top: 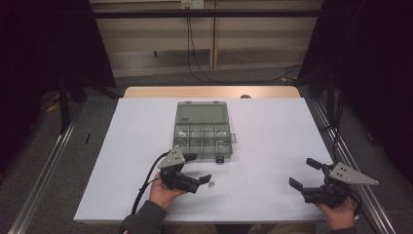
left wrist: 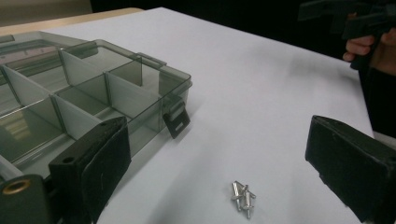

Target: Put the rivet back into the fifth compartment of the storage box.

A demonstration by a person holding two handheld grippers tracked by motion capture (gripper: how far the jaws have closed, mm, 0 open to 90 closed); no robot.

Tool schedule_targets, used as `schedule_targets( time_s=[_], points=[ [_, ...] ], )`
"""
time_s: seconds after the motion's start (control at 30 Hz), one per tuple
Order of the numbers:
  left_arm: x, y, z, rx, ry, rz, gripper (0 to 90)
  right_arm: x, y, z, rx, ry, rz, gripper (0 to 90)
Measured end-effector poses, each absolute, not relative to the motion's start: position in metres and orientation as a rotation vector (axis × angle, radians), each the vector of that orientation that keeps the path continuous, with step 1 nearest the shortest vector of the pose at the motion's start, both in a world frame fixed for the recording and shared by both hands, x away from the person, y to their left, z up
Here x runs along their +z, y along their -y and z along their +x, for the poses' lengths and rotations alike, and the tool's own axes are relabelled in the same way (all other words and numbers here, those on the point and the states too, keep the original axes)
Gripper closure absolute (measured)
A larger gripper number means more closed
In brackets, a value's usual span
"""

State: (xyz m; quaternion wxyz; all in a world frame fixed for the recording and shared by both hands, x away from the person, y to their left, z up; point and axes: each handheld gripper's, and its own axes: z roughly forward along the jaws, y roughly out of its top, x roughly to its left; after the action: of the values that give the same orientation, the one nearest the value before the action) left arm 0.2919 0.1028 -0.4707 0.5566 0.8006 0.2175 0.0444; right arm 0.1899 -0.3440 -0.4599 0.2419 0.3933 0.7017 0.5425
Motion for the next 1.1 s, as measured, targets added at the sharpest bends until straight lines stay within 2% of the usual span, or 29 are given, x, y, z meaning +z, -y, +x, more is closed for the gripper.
schedule_targets(
  time_s=[0.2,0.23,0.33,0.43,0.47,0.6,0.63,0.67,0.77,0.87,0.97,1.1],
  points=[
    [-0.473,-0.098,0.292,0.093,-0.509,1.944,10.4,-0.46,0.344,0.19,1.484,-1.918,1.076,1.9],
    [-0.473,-0.097,0.292,0.08,-0.505,1.946,14.6,-0.46,0.344,0.19,1.483,-1.917,1.078,1.9],
    [-0.473,-0.094,0.292,0.077,-0.51,1.983,17.1,-0.46,0.345,0.19,1.484,-1.917,1.079,1.9],
    [-0.473,-0.092,0.292,0.061,-0.531,2.022,24.9,-0.46,0.344,0.189,1.482,-1.92,1.077,2.0],
    [-0.473,-0.091,0.292,0.058,-0.537,2.035,24.9,-0.46,0.344,0.189,1.482,-1.92,1.077,2.0],
    [-0.474,-0.09,0.293,0.014,-0.595,2.078,37.5,-0.46,0.345,0.19,1.48,-1.919,1.079,2.0],
    [-0.473,-0.09,0.293,0.001,-0.602,2.095,46.9,-0.46,0.345,0.189,1.478,-1.921,1.085,2.0],
    [-0.474,-0.09,0.293,-0.001,-0.607,2.102,46.9,-0.46,0.345,0.189,1.478,-1.921,1.085,2.0],
    [-0.474,-0.088,0.294,-0.026,-0.638,2.129,57.6,-0.46,0.345,0.189,1.475,-1.923,1.084,2.1],
    [-0.475,-0.083,0.293,-0.052,-0.648,2.153,62.1,-0.46,0.345,0.19,1.475,-1.923,1.077,2.1],
    [-0.476,-0.08,0.293,-0.055,-0.642,2.176,71.1,-0.46,0.345,0.189,1.474,-1.924,1.084,2.1],
    [-0.477,-0.078,0.294,-0.07,-0.644,2.187,74.4,-0.46,0.345,0.189,1.475,-1.924,1.078,2.1]
  ],
)
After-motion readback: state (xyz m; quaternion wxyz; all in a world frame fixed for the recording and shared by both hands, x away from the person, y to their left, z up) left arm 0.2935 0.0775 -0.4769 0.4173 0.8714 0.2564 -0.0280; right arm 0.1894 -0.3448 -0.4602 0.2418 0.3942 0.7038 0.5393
